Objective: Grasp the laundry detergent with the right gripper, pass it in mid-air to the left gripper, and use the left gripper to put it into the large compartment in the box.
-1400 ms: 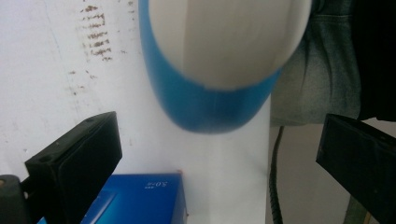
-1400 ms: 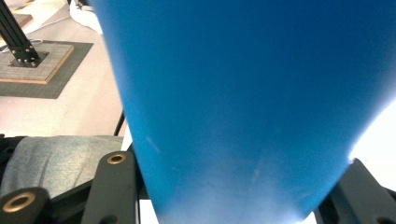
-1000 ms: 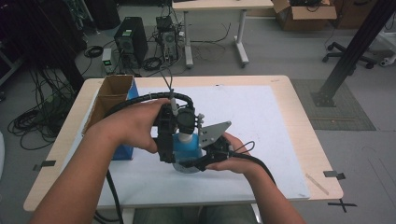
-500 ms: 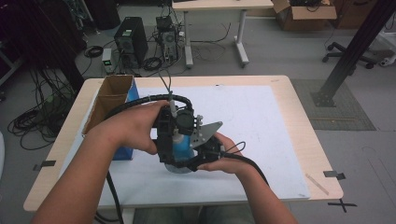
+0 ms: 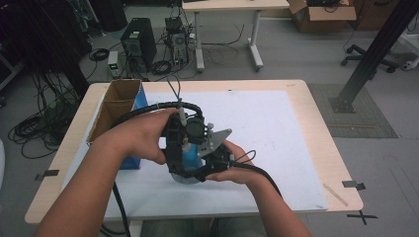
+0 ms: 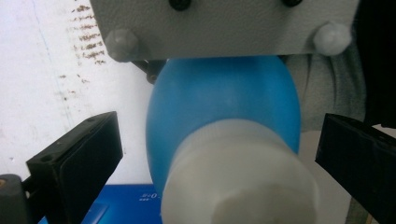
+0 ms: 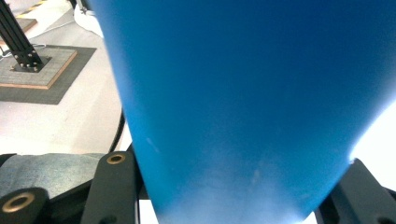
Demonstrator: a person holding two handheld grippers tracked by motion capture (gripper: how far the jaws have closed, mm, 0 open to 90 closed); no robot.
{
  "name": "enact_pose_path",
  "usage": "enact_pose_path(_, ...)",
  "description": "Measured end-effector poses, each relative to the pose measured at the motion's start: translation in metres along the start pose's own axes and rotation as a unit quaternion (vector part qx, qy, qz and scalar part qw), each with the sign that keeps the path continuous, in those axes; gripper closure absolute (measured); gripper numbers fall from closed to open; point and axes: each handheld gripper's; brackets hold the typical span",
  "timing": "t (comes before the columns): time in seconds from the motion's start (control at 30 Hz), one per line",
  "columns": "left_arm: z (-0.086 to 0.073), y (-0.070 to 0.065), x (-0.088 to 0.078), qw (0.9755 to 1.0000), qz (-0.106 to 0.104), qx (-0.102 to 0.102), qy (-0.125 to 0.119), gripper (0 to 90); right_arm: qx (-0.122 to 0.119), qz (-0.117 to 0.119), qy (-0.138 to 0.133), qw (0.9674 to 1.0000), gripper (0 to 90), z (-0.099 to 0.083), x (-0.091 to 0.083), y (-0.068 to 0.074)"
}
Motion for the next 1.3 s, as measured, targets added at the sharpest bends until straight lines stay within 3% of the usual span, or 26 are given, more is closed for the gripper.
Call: enact_pose_path(1.3,-0.0033,-0.0015,0.0044,0.9999,0.011,0.01,0.002,17.9,-0.009,0.002,-0.002,1.0,45.3,0.0033,0.0022,-0.0001)
Point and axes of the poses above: each handheld gripper's, and its own axes: x roughly forward along the jaws, z roughly out of its top, y roughly to its left, and after that the axes turned 13 degrees about -y, right-handed
